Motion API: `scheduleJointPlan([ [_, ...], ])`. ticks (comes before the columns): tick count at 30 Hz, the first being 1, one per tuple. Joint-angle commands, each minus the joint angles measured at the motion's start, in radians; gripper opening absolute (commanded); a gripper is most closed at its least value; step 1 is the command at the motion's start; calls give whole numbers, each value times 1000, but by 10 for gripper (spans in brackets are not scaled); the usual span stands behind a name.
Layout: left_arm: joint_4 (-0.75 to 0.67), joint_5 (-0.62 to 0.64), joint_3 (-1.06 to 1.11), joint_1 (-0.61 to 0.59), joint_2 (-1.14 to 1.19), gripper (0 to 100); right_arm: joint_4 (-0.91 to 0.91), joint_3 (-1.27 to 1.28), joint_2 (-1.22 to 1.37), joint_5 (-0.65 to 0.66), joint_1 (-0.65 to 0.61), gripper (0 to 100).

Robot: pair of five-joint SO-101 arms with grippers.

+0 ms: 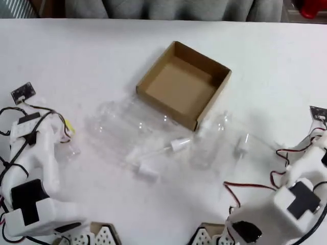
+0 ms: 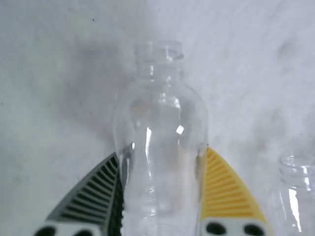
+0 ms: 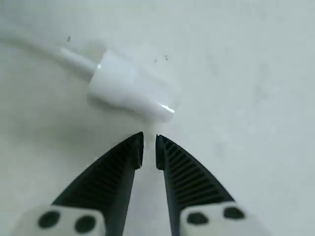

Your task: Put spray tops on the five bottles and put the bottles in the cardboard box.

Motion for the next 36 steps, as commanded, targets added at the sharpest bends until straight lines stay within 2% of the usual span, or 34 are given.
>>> scheduleJointPlan([
  [1, 17, -2, -21, 15, -4, 27, -19, -121, 62, -43, -15, 16],
  [9, 14, -2, -20, 15, -4, 27, -1, -330, 165, -137, -16, 16],
  [21, 14, -2, -20, 15, -4, 27, 22, -471, 239, -284, -156, 16],
  [31, 14, -3, -23, 16, -4, 27, 407, -606, 122, -381, -162, 23],
  [36, 14, -69, -23, 16, -4, 27, 476, -601, 59, -572, -157, 176],
])
